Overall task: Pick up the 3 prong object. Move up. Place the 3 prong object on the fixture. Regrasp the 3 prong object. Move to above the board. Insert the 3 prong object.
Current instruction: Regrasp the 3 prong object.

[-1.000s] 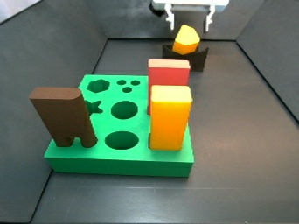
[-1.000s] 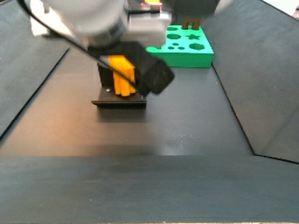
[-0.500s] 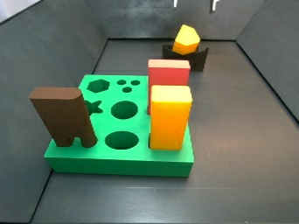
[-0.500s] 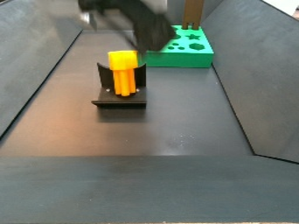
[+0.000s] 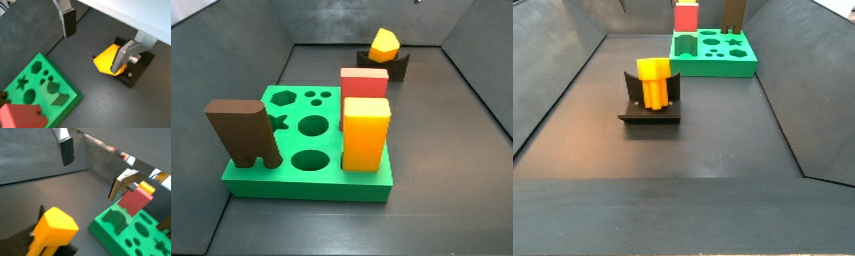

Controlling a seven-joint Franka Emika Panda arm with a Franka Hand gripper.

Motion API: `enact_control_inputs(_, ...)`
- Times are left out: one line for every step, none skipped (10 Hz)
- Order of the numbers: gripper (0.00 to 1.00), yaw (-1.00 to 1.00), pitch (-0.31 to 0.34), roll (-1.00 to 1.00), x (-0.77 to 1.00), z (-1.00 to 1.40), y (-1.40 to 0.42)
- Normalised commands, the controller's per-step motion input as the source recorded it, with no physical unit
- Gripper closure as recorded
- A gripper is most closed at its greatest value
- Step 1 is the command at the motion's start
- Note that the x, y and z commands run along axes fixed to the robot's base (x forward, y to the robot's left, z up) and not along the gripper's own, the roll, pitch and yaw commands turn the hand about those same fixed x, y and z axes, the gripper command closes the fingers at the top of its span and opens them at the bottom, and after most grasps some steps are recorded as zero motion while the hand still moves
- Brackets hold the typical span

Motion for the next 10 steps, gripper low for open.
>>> enact_control_inputs(0.00, 0.01, 0.033, 1.00, -0.02, 0.03, -0.04)
enact_control_inputs(0.00, 0.01, 0.027, 1.00, -0.03, 0.02, -0.03)
enact_control_inputs(0.00, 0.01, 0.022, 1.00, -0.03, 0.01, -0.03)
enact_control_inputs(0.00, 0.01, 0.017, 1.00, -0.03, 0.00, -0.02)
enact_control_inputs(0.00, 0.01, 0.010, 1.00, -0.03, 0.00, -0.02)
enact_control_inputs(0.00, 0.02, 0.006, 1.00, -0.02, 0.00, -0.02)
enact_control_inputs(0.00, 0.02, 0.003, 1.00, -0.02, 0.00, -0.02)
enact_control_inputs(0.00, 0.02, 0.003, 1.00, -0.02, 0.00, -0.02)
enact_control_inputs(0.00, 0.02, 0.006, 1.00, -0.02, 0.01, -0.02)
enact_control_inputs(0.00, 0.02, 0.008, 1.00, -0.01, 0.01, -0.02)
